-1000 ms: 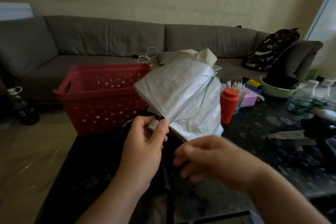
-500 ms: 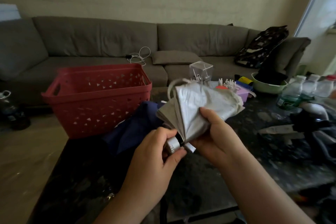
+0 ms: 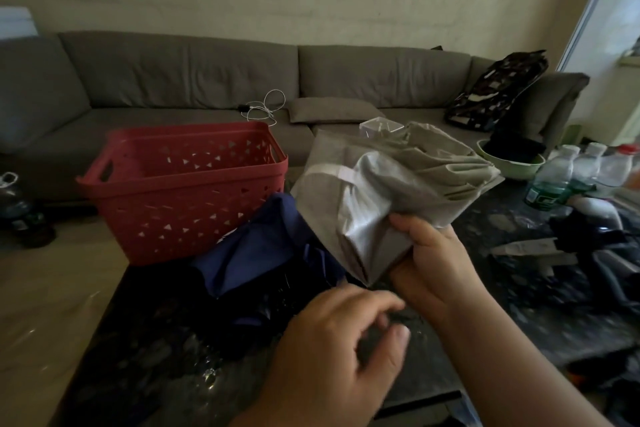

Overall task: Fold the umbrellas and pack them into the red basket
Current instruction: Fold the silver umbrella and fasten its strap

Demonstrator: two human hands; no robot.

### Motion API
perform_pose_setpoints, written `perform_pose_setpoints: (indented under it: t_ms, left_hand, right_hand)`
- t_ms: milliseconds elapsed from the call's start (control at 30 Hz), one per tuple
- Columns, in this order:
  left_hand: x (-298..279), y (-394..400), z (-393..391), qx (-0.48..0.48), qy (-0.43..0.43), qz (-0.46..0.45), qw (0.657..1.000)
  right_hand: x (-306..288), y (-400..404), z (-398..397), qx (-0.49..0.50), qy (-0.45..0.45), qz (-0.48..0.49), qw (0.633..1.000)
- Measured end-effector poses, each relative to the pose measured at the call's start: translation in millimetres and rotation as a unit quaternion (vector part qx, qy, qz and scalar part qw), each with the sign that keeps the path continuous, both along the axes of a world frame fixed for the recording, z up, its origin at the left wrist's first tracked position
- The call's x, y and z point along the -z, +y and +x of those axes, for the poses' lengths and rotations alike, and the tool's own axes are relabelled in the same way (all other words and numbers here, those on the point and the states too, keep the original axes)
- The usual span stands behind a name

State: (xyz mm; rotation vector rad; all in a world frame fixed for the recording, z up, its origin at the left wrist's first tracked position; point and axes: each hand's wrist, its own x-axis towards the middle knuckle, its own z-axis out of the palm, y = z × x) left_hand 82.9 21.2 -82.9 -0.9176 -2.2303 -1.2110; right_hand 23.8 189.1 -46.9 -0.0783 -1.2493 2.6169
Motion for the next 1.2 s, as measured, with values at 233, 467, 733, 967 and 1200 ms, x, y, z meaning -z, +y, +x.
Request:
perform_pose_setpoints:
  t_ms: [233, 467, 733, 967, 1200]
  left_hand:
    - [10, 10, -5, -0.027, 0.002, -0.001, 1.0]
    - [12, 2, -13, -0.071, -0.021, -0.014, 0.997]
    - [-3, 12, -2, 0.008, -0.32, 0.233, 0.919]
    - [-9, 12, -7, -0.015, -0.257, 0.3, 0.918]
    - [-16, 10, -14, -0.022, -0.254, 0.364, 0.896]
  right_hand:
    - [5, -21, 13, -0.097, 0.0, -0.026, 0.995]
    - [8, -28, 8, -0.084, -0.044, -0.127, 0.987]
    - [6, -39, 4, 0.032, -0.117, -0.128, 0.984]
    - [8, -53, 13, -0.083, -0.11, -0.18, 0.974]
    - [7, -73, 20, -0.144, -0.111, -0.203, 0.962]
